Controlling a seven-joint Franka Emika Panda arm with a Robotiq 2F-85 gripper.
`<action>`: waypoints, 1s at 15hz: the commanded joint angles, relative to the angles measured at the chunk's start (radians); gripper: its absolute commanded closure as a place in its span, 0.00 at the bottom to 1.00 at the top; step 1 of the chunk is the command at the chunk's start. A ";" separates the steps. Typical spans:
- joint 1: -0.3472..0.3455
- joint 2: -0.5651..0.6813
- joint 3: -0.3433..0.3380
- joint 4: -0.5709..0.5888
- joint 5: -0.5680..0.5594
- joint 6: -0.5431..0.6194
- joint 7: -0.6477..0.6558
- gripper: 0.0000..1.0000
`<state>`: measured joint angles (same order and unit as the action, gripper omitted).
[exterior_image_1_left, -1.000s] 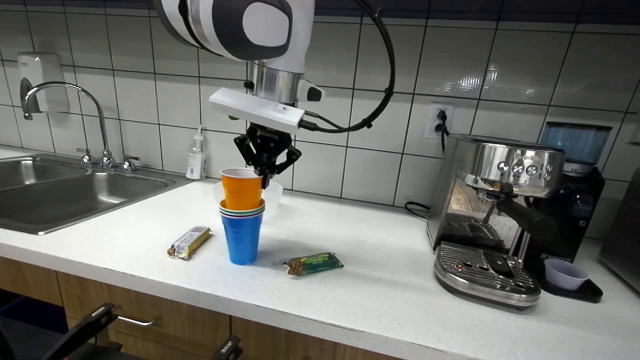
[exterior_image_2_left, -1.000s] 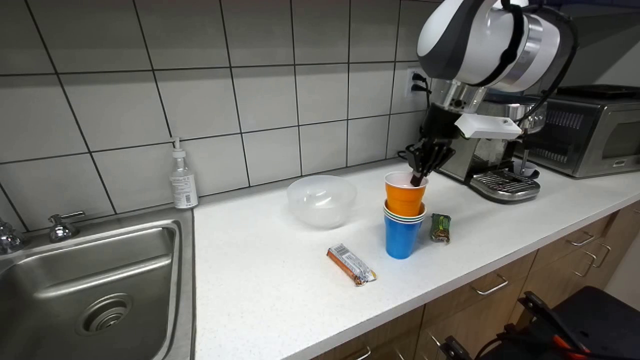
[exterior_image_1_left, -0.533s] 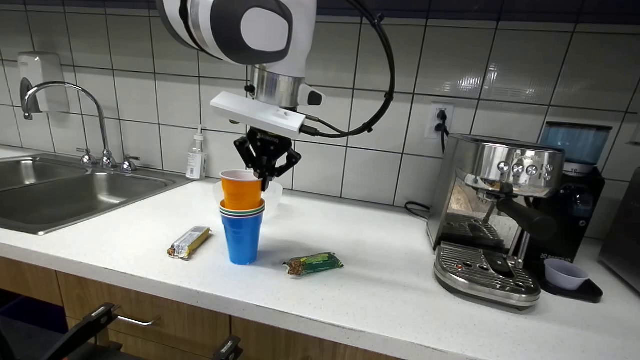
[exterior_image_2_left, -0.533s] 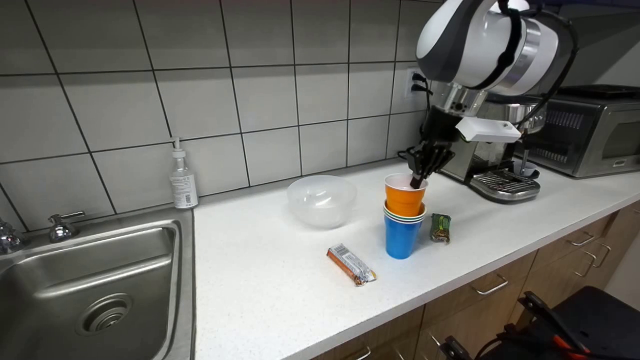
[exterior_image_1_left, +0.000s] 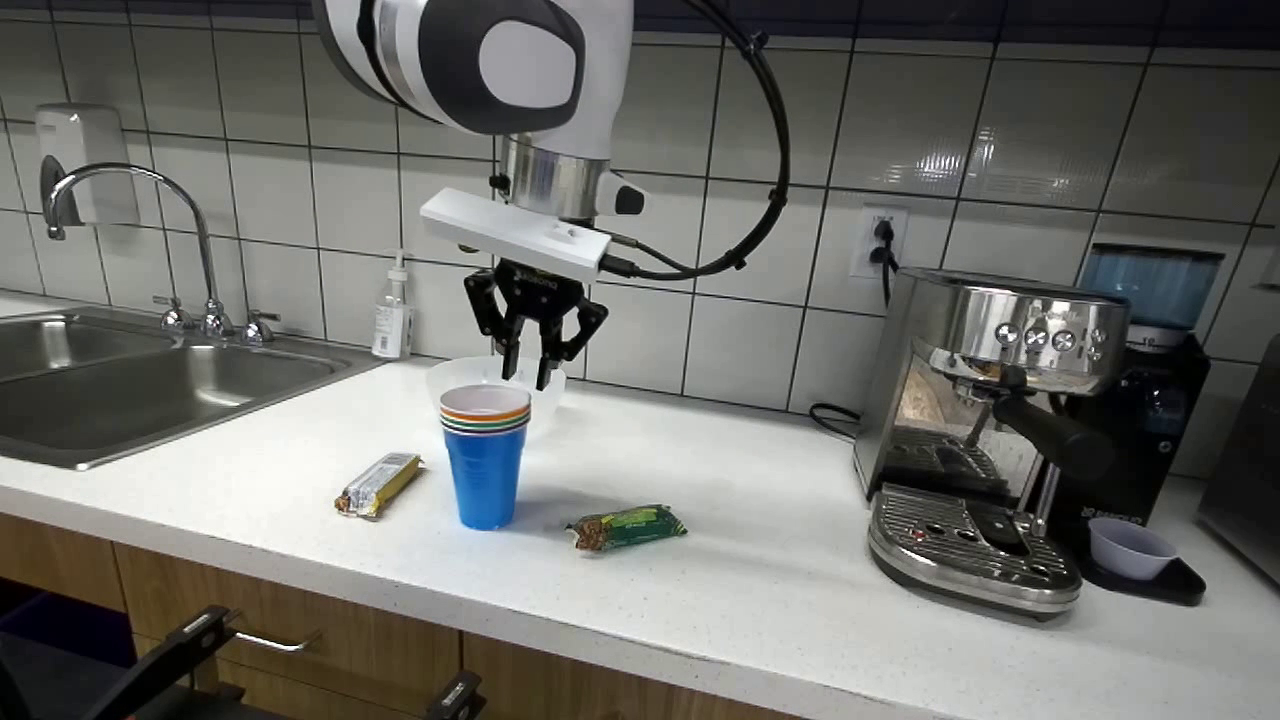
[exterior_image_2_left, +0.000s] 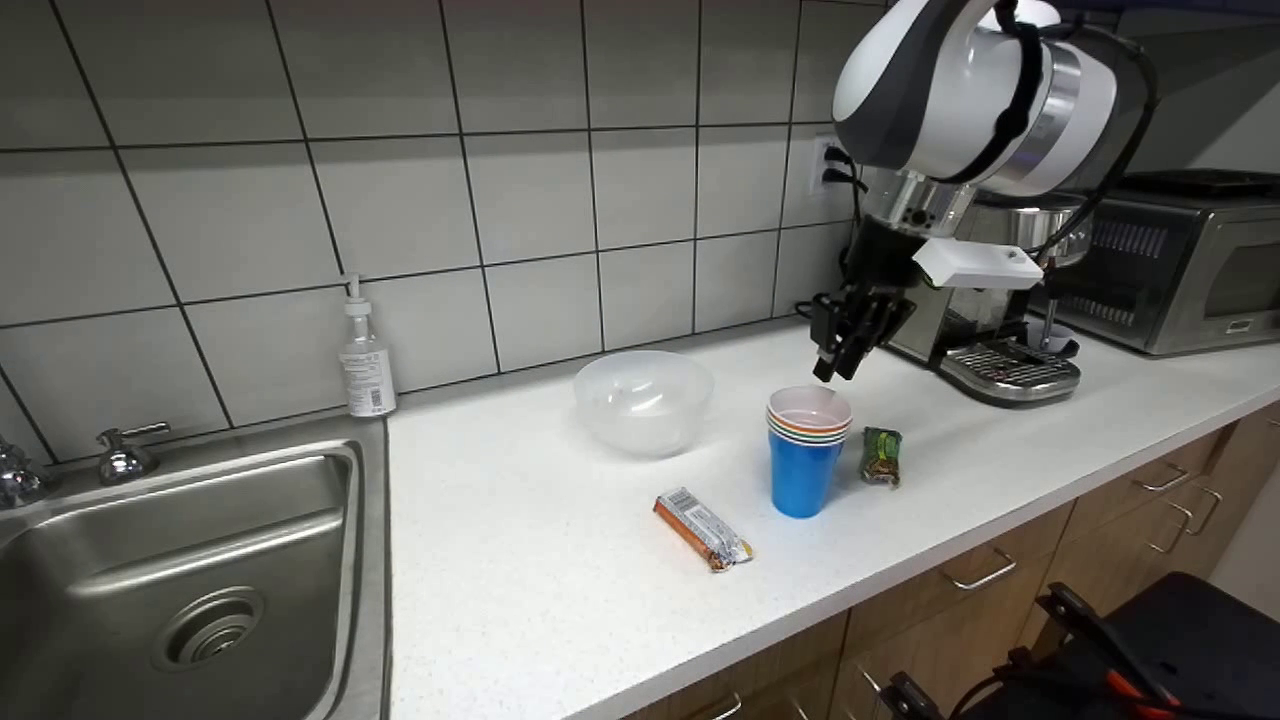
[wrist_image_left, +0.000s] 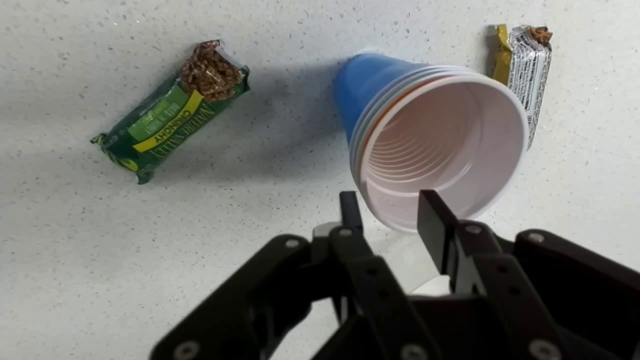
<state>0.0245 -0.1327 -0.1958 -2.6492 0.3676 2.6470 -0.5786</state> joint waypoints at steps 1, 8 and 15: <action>-0.007 -0.001 0.003 -0.003 0.029 0.016 -0.048 0.33; -0.007 -0.017 0.010 -0.006 0.010 0.021 -0.058 0.00; -0.005 -0.078 0.024 -0.036 -0.042 0.071 -0.036 0.00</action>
<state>0.0249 -0.1558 -0.1869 -2.6499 0.3546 2.6858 -0.6102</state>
